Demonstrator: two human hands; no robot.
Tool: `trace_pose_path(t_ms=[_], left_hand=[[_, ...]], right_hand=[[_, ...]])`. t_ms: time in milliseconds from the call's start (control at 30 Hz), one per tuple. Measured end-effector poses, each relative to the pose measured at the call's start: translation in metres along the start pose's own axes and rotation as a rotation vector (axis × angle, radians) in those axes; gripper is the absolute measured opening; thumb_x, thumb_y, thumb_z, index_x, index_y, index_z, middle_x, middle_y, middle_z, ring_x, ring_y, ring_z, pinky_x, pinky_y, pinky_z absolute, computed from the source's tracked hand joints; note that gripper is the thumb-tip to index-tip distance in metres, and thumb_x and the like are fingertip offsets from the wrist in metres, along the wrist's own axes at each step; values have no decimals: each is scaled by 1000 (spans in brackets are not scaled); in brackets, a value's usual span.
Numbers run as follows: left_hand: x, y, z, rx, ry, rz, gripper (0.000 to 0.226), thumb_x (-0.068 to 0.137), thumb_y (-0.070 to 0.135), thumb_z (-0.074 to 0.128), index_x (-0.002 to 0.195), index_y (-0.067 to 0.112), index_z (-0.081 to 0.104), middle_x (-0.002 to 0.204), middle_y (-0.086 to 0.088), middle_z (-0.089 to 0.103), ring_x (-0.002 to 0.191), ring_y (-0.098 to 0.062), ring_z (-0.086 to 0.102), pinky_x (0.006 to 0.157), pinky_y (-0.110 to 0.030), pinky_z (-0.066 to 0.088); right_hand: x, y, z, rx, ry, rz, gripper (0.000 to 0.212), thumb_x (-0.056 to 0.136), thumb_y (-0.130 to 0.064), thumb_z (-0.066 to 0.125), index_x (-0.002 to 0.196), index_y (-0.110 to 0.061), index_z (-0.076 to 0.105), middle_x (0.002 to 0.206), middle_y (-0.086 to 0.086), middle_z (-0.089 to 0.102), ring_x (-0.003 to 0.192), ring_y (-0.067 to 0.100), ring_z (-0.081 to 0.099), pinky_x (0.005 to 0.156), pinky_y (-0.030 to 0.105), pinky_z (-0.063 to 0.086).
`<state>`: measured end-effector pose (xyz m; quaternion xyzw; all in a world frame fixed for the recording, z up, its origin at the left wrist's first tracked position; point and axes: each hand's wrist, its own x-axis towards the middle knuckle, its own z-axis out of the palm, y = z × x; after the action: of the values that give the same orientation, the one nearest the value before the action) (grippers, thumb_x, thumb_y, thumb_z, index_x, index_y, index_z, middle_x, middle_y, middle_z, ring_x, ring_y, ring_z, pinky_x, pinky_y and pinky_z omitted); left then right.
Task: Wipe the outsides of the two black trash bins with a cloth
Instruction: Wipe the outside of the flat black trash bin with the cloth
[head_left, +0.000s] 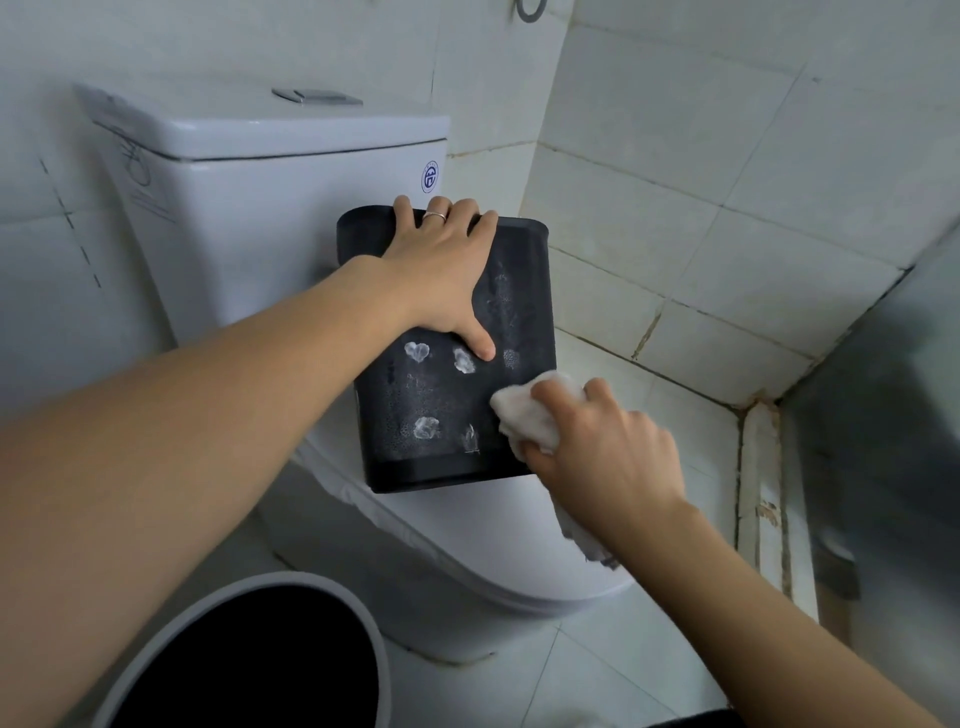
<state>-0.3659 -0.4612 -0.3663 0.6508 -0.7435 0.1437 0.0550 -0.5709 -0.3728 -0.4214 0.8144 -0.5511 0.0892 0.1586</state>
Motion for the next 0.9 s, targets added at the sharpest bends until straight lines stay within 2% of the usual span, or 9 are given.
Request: trace_pose_path(t_ms=[100,233,367,433,567,633,733,800,900], left_hand=[[-1,3,-2,16,6,14,147,34,83,77,149,9,21,142,-9,33,133,-35,31,109,-61,20],[-2,1,0,18,11,-5,143,35,84,76,146,10,23,141,-9,35,132,-35,33,107,-58,23],[-1,0,1,10,8,-5,141,36,83,76,146,10,25,141,-9,35,131,-35,33,107,-58,23],[-1,-1,1,8,12,-2,141,35,82,77,145,10,26,140,-9,36,131,-35,34,107,-58,23],[-3,-1,2,1,30,1,142,34,83,76,145,10,26,140,-9,36,130,-35,34,107,-58,22],[-3,0,2,9,40,8,144,33,84,75,145,10,26,140,-9,37,130,-35,35,107,-59,22],[-3,0,2,13,39,1,142,33,85,74,144,9,27,139,-9,37,129,-36,35,106,-58,23],[-2,-1,2,9,31,-4,142,33,85,74,144,9,27,139,-9,37,129,-35,35,106,-57,23],[-1,-1,3,8,31,-8,140,33,84,75,143,10,29,138,-9,38,129,-35,35,106,-57,23]], right_hand=[[21,2,-1,131,42,96,37,88,-51,52,121,-35,48,94,-3,42,81,35,62,58,32,33],[17,4,5,101,57,73,37,87,-52,53,119,-33,48,93,-3,42,76,34,61,56,31,33],[-9,7,20,39,84,-30,32,76,-52,65,98,-31,57,78,-3,49,47,30,53,45,23,20],[-13,9,23,22,105,-38,31,74,-52,66,95,-31,57,75,-4,48,43,30,51,44,22,20],[-1,5,13,51,99,7,33,85,-54,55,110,-33,50,86,-6,41,61,32,58,50,28,30],[14,3,7,94,68,59,37,87,-52,50,119,-33,47,94,-3,44,72,33,60,55,31,33],[22,2,4,79,68,98,39,88,-50,51,123,-31,46,97,-1,46,76,35,61,57,32,33],[13,0,6,49,85,83,37,87,-49,54,117,-28,48,90,-3,39,69,34,60,51,30,28],[-5,-5,14,35,109,24,30,76,-43,66,96,-24,56,77,-5,34,44,32,52,45,21,11]])
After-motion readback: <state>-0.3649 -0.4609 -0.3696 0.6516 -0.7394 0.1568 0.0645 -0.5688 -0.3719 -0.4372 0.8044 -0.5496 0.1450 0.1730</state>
